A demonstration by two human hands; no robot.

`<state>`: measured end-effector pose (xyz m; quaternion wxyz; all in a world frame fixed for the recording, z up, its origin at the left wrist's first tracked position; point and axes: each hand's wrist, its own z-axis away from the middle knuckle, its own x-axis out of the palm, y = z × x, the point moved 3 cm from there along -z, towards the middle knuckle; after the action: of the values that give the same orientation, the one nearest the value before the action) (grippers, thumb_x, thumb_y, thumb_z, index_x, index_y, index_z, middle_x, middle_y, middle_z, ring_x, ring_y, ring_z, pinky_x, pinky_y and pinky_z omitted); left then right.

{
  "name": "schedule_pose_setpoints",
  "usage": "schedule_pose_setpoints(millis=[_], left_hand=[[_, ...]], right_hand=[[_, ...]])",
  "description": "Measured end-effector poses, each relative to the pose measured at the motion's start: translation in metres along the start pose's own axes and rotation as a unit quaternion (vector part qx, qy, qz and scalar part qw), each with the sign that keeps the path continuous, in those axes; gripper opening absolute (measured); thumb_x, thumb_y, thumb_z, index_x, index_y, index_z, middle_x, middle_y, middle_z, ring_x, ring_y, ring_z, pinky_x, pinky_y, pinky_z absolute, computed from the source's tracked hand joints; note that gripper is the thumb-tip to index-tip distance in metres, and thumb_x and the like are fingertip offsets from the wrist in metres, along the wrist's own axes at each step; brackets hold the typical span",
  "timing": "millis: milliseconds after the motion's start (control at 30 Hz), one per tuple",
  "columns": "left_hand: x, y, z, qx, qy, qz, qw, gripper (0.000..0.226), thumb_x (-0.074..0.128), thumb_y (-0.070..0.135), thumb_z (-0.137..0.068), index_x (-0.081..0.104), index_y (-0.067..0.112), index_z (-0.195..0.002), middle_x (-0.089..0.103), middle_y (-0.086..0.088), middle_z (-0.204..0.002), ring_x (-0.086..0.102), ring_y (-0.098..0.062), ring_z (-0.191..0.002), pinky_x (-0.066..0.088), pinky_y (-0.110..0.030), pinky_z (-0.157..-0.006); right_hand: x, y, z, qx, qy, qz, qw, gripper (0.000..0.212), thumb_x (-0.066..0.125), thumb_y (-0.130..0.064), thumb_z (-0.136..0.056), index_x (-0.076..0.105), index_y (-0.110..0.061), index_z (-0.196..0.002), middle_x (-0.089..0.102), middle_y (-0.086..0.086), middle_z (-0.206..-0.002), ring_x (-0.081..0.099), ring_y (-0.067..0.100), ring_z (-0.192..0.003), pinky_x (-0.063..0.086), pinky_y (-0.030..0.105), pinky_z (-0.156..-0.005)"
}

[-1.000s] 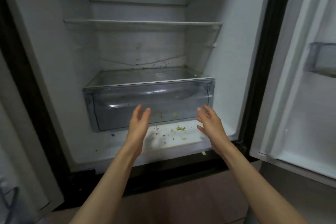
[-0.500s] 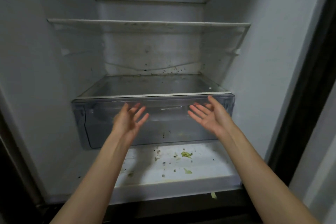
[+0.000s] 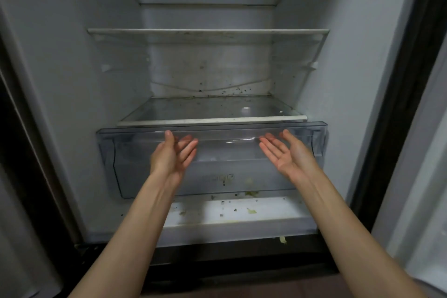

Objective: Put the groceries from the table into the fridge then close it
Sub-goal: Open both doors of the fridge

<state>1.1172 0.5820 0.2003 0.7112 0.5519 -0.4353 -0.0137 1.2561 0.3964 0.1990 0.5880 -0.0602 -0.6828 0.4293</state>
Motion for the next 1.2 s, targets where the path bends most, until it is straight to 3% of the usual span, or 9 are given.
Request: schedule_pose_setpoints(millis=[367, 567, 667, 733, 800, 900, 967, 1067, 1200], left_hand=[[-0.017, 0.003, 0.054, -0.001, -0.039, 0.022, 0.999, 0.027, 0.033, 0.033, -0.101, 0.043, 0.012, -0.087, 0.063, -0.01, -0.096, 0.065, -0.02, -0.083, 0.051, -0.029, -0.071], [-0.017, 0.005, 0.071, -0.004, -0.033, 0.013, 0.999, 0.027, 0.032, 0.033, -0.101, 0.044, 0.012, -0.09, 0.061, -0.012, -0.105, 0.064, -0.023, -0.088, 0.052, -0.028, -0.073], [-0.017, 0.01, 0.076, -0.031, -0.047, 0.017, 0.998, 0.027, 0.03, 0.032, -0.102, 0.045, 0.01, -0.097, 0.058, -0.016, -0.117, 0.061, -0.026, -0.095, 0.05, -0.029, -0.072], [-0.018, 0.014, 0.08, -0.056, -0.056, 0.021, 0.997, 0.033, 0.03, 0.031, -0.102, 0.044, 0.006, -0.118, 0.054, -0.017, -0.128, 0.059, -0.027, -0.099, 0.049, -0.031, -0.075], [-0.022, 0.015, 0.088, -0.067, -0.071, 0.003, 0.995, 0.034, 0.034, 0.028, -0.101, 0.04, 0.007, -0.128, 0.053, -0.016, -0.13, 0.059, -0.028, -0.102, 0.048, -0.033, -0.079], [-0.046, 0.003, 0.105, -0.03, -0.066, -0.116, 0.991, 0.028, 0.043, 0.026, -0.099, 0.043, 0.013, -0.123, 0.056, -0.012, -0.125, 0.062, -0.026, -0.098, 0.051, -0.031, -0.077], [-0.067, -0.006, 0.119, 0.041, -0.056, -0.257, 0.964, 0.027, 0.047, 0.029, -0.096, 0.046, 0.018, -0.121, 0.057, -0.01, -0.124, 0.061, -0.021, -0.097, 0.05, -0.031, -0.08], [-0.105, -0.02, 0.149, 0.157, -0.076, -0.481, 0.859, 0.041, 0.05, 0.032, -0.094, 0.043, 0.019, -0.132, 0.052, -0.003, -0.129, 0.053, -0.016, -0.113, 0.041, -0.026, -0.091], [-0.16, -0.038, 0.207, 0.215, -0.092, -0.64, 0.732, 0.049, 0.048, 0.036, -0.094, 0.039, 0.018, -0.139, 0.043, -0.002, -0.14, 0.039, -0.016, -0.13, 0.028, -0.021, -0.103]], right_hand=[[-0.012, 0.001, 0.056, -0.026, 0.023, -0.021, 0.999, 0.008, 0.046, -0.01, -0.096, 0.046, -0.009, -0.089, 0.062, 0.02, -0.091, 0.068, 0.031, -0.072, 0.058, 0.032, -0.055], [-0.009, -0.001, 0.076, -0.01, 0.027, -0.007, 1.0, 0.007, 0.048, -0.011, -0.096, 0.049, -0.008, -0.101, 0.06, 0.02, -0.097, 0.063, 0.031, -0.085, 0.059, 0.036, -0.065], [-0.001, -0.001, 0.089, 0.012, 0.002, 0.026, 1.0, 0.007, 0.049, -0.015, -0.095, 0.05, -0.008, -0.094, 0.059, 0.018, -0.1, 0.061, 0.031, -0.088, 0.056, 0.043, -0.074], [-0.001, 0.001, 0.097, 0.016, -0.007, 0.06, 0.998, 0.009, 0.05, -0.018, -0.095, 0.05, -0.009, -0.094, 0.06, 0.017, -0.102, 0.062, 0.031, -0.089, 0.057, 0.041, -0.068], [-0.006, 0.008, 0.104, 0.009, -0.005, 0.108, 0.994, 0.011, 0.05, -0.018, -0.095, 0.049, -0.011, -0.103, 0.059, 0.017, -0.106, 0.062, 0.03, -0.09, 0.059, 0.037, -0.062], [-0.019, 0.034, 0.12, 0.02, -0.024, 0.191, 0.981, 0.025, 0.05, -0.021, -0.094, 0.048, -0.012, -0.117, 0.061, 0.013, -0.109, 0.063, 0.027, -0.093, 0.059, 0.036, -0.068], [-0.026, 0.056, 0.137, 0.049, -0.044, 0.242, 0.968, 0.026, 0.049, -0.024, -0.095, 0.049, -0.013, -0.119, 0.062, 0.011, -0.108, 0.062, 0.026, -0.096, 0.056, 0.039, -0.074], [-0.038, 0.09, 0.164, 0.073, -0.07, 0.331, 0.938, 0.027, 0.044, -0.027, -0.097, 0.048, -0.016, -0.122, 0.06, 0.008, -0.114, 0.058, 0.026, -0.105, 0.049, 0.04, -0.088], [-0.069, 0.139, 0.2, 0.011, -0.152, 0.559, 0.815, 0.04, 0.049, -0.029, -0.095, 0.045, -0.018, -0.133, 0.056, 0.003, -0.127, 0.054, 0.012, -0.111, 0.044, 0.025, -0.091]])
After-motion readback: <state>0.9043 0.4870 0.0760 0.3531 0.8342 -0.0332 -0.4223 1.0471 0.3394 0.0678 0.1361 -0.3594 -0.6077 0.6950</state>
